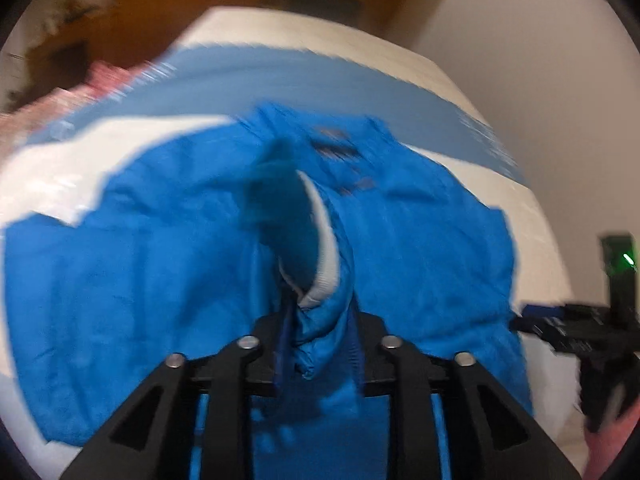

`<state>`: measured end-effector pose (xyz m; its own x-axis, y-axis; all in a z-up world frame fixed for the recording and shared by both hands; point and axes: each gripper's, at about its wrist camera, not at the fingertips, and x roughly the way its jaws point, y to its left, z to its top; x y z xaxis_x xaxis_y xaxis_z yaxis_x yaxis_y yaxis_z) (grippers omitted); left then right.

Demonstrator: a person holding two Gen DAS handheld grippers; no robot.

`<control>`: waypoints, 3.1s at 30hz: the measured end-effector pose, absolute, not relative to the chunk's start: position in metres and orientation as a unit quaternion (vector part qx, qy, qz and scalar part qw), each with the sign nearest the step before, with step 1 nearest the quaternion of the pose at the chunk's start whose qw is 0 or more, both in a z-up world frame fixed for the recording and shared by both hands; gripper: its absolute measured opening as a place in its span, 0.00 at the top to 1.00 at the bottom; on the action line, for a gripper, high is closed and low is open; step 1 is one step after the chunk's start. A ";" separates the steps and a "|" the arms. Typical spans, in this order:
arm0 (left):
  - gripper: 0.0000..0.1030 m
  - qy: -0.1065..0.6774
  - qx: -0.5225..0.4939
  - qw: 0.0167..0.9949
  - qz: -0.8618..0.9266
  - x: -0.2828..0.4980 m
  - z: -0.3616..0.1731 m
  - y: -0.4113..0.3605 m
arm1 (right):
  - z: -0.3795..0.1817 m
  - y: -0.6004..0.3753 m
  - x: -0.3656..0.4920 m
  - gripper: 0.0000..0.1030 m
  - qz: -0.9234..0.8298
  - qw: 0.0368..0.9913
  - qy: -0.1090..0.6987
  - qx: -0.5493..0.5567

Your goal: Fold large clothes

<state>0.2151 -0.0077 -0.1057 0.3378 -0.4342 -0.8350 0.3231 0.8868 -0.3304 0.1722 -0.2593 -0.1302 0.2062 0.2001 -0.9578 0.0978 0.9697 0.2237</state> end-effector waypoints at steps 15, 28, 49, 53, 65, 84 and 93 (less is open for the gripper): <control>0.66 0.562 -0.058 0.814 -0.132 0.220 -0.137 0.069 | -0.152 -0.165 0.249 0.41 0.162 0.725 0.652 0.152; 0.66 0.572 -0.071 0.807 -0.127 0.225 -0.159 0.066 | -0.164 -0.127 0.269 0.86 0.180 0.727 0.653 0.111; 0.66 0.544 -0.031 0.828 -0.132 0.248 -0.133 0.037 | -0.134 -0.325 0.228 0.88 0.002 0.769 0.622 0.146; 0.66 0.557 -0.008 0.821 -0.127 0.253 -0.155 0.030 | -0.163 -0.336 0.219 0.87 0.004 0.750 0.635 0.183; 0.66 0.531 0.007 0.840 -0.112 0.268 -0.117 0.005 | -0.098 -0.288 0.243 0.75 0.019 0.808 0.574 0.130; 0.65 0.516 0.015 0.850 -0.109 0.264 -0.119 -0.014 | -0.132 -0.248 0.252 0.76 0.048 0.800 0.582 0.137; 0.64 0.541 0.046 0.830 -0.131 0.226 -0.160 -0.036 | -0.180 -0.221 0.234 0.78 0.052 0.778 0.614 0.124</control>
<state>0.2259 -0.0356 -0.1604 0.3812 -0.1675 -0.9092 0.2679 0.9613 -0.0648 0.2344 -0.2207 -0.1804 0.2406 0.2336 -0.9421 0.0717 0.9637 0.2573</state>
